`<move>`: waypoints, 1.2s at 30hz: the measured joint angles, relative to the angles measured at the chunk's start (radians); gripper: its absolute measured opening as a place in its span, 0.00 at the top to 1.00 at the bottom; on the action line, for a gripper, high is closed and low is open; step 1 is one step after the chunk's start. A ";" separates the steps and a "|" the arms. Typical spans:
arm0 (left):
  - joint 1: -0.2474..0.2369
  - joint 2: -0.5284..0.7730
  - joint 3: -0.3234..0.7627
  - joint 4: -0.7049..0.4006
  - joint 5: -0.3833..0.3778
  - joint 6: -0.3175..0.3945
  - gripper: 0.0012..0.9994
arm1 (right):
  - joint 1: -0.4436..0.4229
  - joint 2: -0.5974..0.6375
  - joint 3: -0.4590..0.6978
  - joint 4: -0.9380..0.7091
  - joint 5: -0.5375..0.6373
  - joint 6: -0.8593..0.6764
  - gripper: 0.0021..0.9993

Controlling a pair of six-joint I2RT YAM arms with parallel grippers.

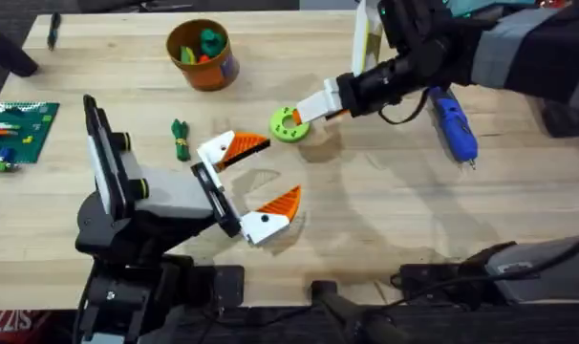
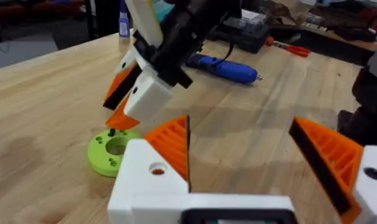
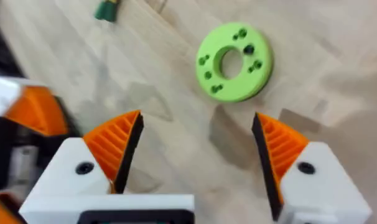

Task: Pick up the gripper from the table and insert it into the empty holder that is missing its gripper. Then pick up a screw, insert it into the mounting hole, and use the screwdriver to tighten it. Finally, clean up the table by picking up the vegetable and placing it into the bucket.

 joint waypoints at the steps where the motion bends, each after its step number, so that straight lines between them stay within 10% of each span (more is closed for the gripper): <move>1: 0.000 0.000 0.000 0.000 0.000 0.000 0.01 | 0.007 0.000 0.003 0.007 0.023 -0.033 0.01; 6: 0.000 0.000 0.000 0.000 0.000 0.000 0.01 | 0.056 0.006 0.003 0.055 0.129 -0.157 0.04; 10: 0.000 0.000 0.000 0.000 0.000 0.000 0.01 | 0.108 0.008 0.003 0.102 0.237 -0.198 0.35; 36: 0.000 0.000 0.000 -0.001 0.000 0.000 0.01 | 0.170 0.154 0.003 0.357 0.387 -0.276 0.56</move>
